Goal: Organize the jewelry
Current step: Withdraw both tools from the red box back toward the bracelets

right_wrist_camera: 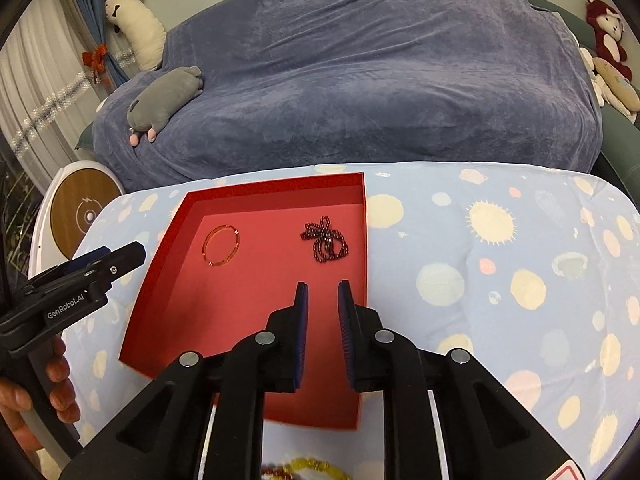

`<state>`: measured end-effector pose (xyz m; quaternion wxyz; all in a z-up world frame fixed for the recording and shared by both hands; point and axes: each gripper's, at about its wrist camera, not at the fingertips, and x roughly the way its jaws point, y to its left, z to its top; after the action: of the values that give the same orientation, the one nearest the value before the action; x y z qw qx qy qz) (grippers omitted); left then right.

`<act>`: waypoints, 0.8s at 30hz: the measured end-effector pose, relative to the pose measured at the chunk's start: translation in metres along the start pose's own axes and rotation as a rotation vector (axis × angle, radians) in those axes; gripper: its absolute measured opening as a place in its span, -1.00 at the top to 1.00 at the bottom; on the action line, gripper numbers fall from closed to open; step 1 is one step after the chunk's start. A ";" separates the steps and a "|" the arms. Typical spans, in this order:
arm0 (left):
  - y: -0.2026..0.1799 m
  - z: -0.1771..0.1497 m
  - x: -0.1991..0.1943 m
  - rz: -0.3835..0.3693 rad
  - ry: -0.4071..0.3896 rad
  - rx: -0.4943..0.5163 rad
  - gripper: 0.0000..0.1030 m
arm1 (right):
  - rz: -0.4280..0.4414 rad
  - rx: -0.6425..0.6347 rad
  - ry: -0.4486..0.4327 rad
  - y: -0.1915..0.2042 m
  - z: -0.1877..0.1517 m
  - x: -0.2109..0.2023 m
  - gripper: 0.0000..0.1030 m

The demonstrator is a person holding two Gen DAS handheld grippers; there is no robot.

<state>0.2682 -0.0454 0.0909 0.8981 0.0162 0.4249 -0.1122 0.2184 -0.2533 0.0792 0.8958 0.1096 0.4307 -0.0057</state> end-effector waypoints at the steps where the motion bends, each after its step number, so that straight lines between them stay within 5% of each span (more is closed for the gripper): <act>1: 0.001 -0.008 -0.009 0.000 -0.002 0.005 -0.23 | -0.001 -0.001 -0.001 0.001 -0.007 -0.008 0.62; 16: 0.016 -0.161 -0.068 -0.013 0.143 -0.018 -0.28 | -0.021 0.016 0.092 0.009 -0.161 -0.084 0.60; 24: 0.018 -0.208 -0.075 0.003 0.182 -0.048 -0.28 | -0.028 0.079 0.138 0.005 -0.213 -0.093 0.60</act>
<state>0.0685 0.0121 0.0142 0.8560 0.0054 0.5074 -0.0988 -0.0037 -0.2135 0.0225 0.8588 0.1389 0.4923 -0.0279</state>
